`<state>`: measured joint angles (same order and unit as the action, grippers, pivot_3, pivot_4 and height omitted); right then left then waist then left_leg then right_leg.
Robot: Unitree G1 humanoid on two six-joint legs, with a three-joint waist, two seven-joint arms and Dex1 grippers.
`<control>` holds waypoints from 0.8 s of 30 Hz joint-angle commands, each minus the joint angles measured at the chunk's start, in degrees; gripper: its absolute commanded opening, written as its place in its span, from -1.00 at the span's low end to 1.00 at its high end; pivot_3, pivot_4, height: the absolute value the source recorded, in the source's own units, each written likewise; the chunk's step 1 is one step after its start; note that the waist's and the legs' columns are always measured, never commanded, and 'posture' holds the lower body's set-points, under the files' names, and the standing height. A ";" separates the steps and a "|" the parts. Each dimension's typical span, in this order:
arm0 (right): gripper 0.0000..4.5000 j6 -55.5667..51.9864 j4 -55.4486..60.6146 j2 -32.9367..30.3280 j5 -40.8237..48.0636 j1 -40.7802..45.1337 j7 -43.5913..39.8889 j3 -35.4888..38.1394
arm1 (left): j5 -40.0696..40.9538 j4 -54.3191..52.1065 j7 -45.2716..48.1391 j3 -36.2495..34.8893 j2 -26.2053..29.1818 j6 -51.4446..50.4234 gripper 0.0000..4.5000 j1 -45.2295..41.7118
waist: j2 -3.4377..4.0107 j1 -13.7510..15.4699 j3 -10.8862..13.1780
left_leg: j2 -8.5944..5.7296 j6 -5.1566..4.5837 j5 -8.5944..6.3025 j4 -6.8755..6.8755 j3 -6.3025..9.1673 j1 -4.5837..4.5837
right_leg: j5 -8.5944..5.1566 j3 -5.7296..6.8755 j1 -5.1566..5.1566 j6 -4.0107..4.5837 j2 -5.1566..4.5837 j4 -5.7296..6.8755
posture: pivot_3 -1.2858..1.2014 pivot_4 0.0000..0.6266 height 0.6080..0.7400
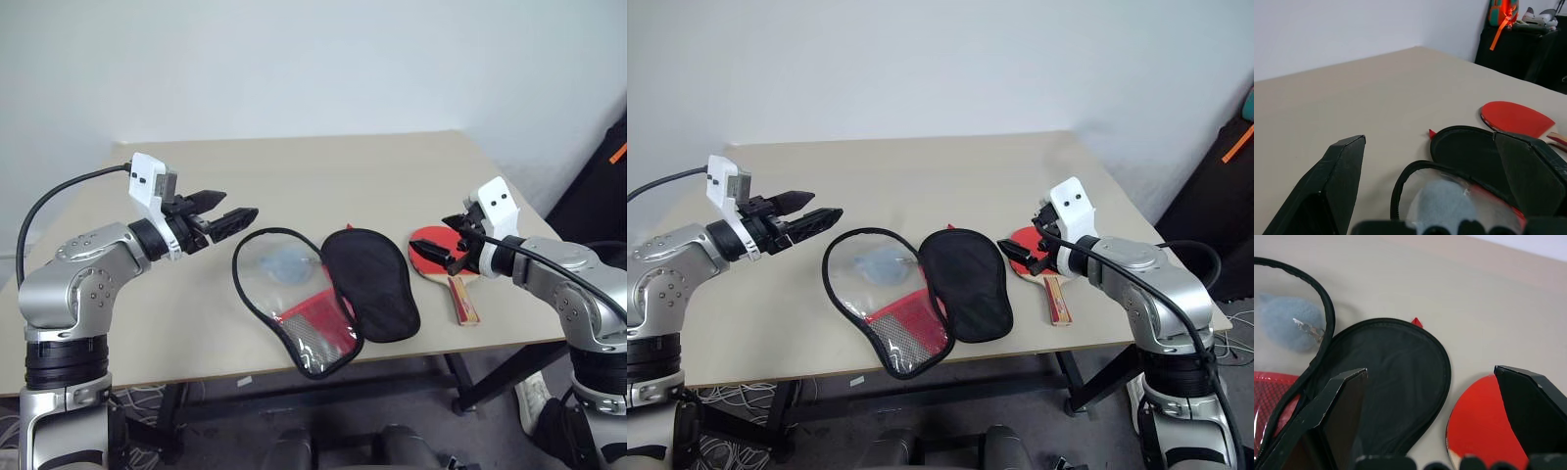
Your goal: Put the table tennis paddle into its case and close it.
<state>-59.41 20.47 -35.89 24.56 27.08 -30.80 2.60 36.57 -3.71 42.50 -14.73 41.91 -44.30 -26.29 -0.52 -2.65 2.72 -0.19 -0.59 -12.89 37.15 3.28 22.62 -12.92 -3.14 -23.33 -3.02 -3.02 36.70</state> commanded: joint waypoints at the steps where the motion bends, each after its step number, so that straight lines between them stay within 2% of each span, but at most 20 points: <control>1: 1.00 2.52 -0.91 -1.87 -0.72 0.89 -0.93 1.18 | -0.12 -1.73 0.41 -0.17 0.05 1.14 0.98 -0.25 | 0.00 -0.01 0.00 | 0.00 0.00 0.00 0.00 0.00 0.00 | 0.00 0.00 0.00 0.00 0.00 0.00 | 0.03 -1.00 1.00; 5: 1.00 6.01 -3.30 -4.35 -1.90 0.00 -3.17 0.71 | -0.10 -3.49 -0.07 1.49 -1.56 1.02 0.98 0.74 | 0.00 0.05 0.00 | 0.00 0.00 0.00 0.00 -0.01 0.00 | 0.00 0.00 0.00 0.00 0.00 0.00 | 0.03 -1.00 1.00; 13: 1.00 4.30 -5.06 -3.51 -3.99 0.24 -0.73 -1.56 | -0.38 -4.98 -0.09 2.15 -1.65 0.82 0.98 2.08 | -0.06 -0.02 0.01 | 0.02 0.00 0.00 -0.02 -0.01 -0.01 | 0.00 -0.02 -0.01 0.01 0.02 0.00 | 0.03 -1.00 1.00; 18: 1.00 0.78 -5.25 -2.59 -4.37 -1.78 2.48 -0.14 | -2.07 -3.70 -1.20 2.78 -3.32 2.95 0.98 1.93 | -0.11 0.16 0.00 | 0.01 0.00 0.00 0.04 -0.01 0.01 | 0.00 0.00 0.03 0.00 0.01 0.00 | 0.03 -1.00 1.00; 24: 1.00 -8.29 -3.54 -0.35 -8.34 -4.21 10.42 -2.89 | -3.27 -0.41 0.21 3.98 -4.97 4.60 0.98 0.51 | -0.11 0.00 0.00 | 0.02 0.00 0.00 0.01 -0.01 -0.02 | 0.00 -0.01 0.02 0.01 0.03 0.01 | 0.03 -1.00 1.00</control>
<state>-65.51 14.77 -36.59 17.81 22.72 -23.08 -0.71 33.66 -3.94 41.84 -10.67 36.74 -41.34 -23.83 -0.63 -2.65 2.72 -0.17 -0.59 -12.89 37.16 3.27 22.61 -12.91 -3.15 -23.31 -3.01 -2.99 36.71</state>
